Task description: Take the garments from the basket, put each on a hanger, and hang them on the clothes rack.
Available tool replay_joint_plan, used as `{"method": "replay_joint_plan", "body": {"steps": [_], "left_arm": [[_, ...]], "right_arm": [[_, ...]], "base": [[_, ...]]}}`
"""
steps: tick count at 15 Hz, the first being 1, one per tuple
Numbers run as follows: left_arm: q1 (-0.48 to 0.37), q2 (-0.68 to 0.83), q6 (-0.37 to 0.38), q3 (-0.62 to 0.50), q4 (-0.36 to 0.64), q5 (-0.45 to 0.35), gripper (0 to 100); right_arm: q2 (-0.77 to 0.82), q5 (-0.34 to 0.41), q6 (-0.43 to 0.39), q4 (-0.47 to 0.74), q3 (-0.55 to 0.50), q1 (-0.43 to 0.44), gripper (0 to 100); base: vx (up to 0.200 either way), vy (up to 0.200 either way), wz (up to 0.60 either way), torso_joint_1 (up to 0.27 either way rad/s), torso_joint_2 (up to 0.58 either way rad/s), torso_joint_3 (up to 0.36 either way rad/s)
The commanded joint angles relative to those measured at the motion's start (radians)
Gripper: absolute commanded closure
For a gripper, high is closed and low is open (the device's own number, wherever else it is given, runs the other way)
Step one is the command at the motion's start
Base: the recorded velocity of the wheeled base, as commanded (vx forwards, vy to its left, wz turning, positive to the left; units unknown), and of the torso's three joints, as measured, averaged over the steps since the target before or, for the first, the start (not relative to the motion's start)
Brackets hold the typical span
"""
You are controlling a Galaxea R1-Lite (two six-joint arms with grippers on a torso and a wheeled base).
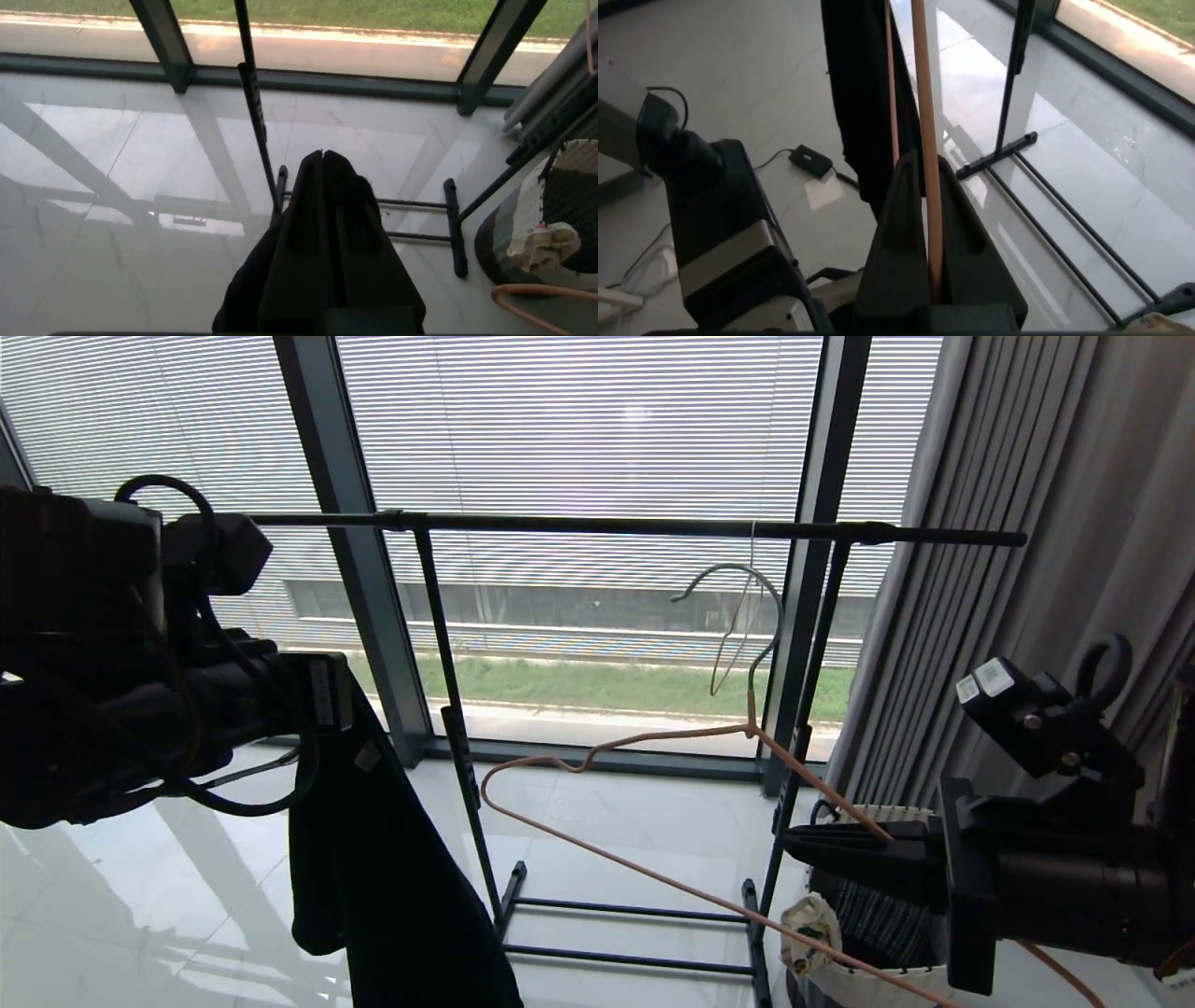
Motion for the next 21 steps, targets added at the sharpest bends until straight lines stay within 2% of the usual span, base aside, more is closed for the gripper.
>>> {"method": "replay_joint_plan", "body": {"steps": [1, 3, 7, 11, 17, 21], "left_arm": [[-0.039, 0.106, 0.0, -0.012, -0.034, 0.006, 100], [-0.08, 0.106, -0.001, -0.016, -0.052, 0.003, 100], [-0.103, 0.099, -0.004, -0.019, -0.109, 0.0, 100], [-0.117, 0.073, -0.006, -0.019, -0.111, 0.0, 100], [-0.137, 0.074, -0.009, -0.019, -0.111, 0.002, 100], [-0.134, 0.089, -0.007, -0.033, -0.149, 0.005, 100]], "right_arm": [[0.04, 0.001, 0.001, 0.0, -0.045, 0.037, 100], [0.055, 0.001, 0.009, -0.035, -0.053, 0.046, 100], [0.11, -0.007, 0.034, -0.103, -0.051, 0.045, 100], [0.169, -0.016, 0.035, -0.178, -0.054, 0.029, 100], [0.175, -0.034, 0.075, -0.192, -0.096, 0.028, 100], [0.164, -0.031, 0.077, -0.19, -0.09, 0.052, 100]], "base": [[0.0, 0.0, 0.0, 0.0, 0.0, 0.0], [0.0, 0.0, 0.0, 0.0, 0.0, 0.0], [0.0, 0.0, 0.0, 0.0, 0.0, 0.0], [0.0, 0.0, 0.0, 0.0, 0.0, 0.0], [0.0, 0.0, 0.0, 0.0, 0.0, 0.0], [0.0, 0.0, 0.0, 0.0, 0.0, 0.0]]}}
